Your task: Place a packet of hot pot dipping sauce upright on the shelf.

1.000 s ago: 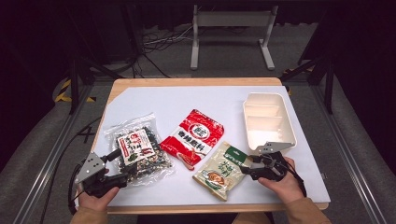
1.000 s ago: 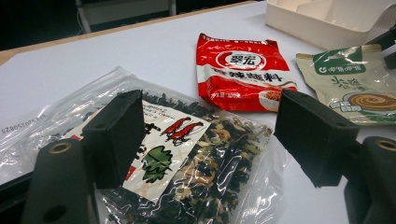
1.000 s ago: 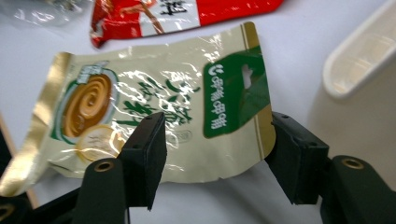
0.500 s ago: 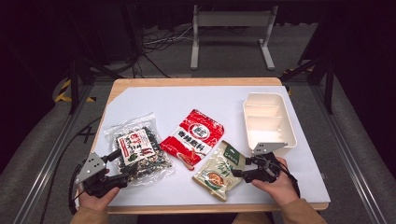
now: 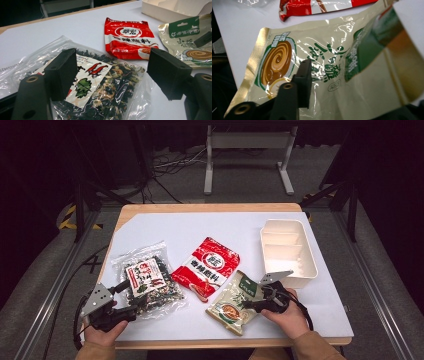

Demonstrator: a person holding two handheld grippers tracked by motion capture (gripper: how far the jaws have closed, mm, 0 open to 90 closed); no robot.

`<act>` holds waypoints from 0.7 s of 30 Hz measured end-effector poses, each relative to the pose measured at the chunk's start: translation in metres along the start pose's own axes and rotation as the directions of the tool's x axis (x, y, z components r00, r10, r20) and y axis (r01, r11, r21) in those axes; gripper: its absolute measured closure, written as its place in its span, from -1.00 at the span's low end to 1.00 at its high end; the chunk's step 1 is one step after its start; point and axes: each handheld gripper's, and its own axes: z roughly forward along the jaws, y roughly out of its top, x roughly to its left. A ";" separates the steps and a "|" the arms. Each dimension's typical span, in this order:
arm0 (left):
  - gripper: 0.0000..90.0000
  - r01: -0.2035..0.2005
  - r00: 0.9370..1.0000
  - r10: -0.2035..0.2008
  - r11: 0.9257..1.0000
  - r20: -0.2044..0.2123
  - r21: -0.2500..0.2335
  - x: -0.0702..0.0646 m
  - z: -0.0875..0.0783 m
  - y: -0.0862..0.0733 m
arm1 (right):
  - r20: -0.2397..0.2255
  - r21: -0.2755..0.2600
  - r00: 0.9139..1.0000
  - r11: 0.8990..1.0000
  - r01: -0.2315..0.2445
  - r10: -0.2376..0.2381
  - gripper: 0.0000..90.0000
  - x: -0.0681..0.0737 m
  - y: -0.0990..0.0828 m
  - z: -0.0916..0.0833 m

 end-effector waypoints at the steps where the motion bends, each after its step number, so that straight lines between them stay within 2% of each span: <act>1: -0.45 0.000 1.000 0.000 1.000 0.000 0.000 0.000 0.000 0.000 | 0.000 0.000 1.000 1.000 0.000 0.000 0.50 0.000 0.000 0.000; 2: -0.45 0.000 1.000 0.000 1.000 0.000 0.000 0.000 0.000 0.000 | 0.014 -0.001 1.000 1.000 0.008 -0.008 0.62 -0.001 0.000 0.000; 3: -0.45 0.000 1.000 0.000 1.000 0.000 0.000 0.000 0.000 0.000 | 0.014 -0.001 1.000 1.000 0.008 -0.008 0.62 -0.001 0.000 0.000; 4: -0.45 0.000 1.000 0.000 1.000 0.000 0.000 0.000 0.000 0.000 | 0.024 0.000 1.000 1.000 0.013 -0.013 0.75 -0.002 0.000 0.000; 8: -0.45 0.003 1.000 -0.003 1.000 -0.001 -0.001 0.000 0.000 0.000 | 0.020 -0.006 1.000 1.000 0.011 -0.011 0.94 -0.002 0.000 0.000; 21: -0.45 0.003 1.000 -0.003 1.000 0.000 0.002 0.000 0.001 0.000 | 0.036 -0.025 0.999 0.999 0.024 -0.023 0.99 0.004 0.004 -0.004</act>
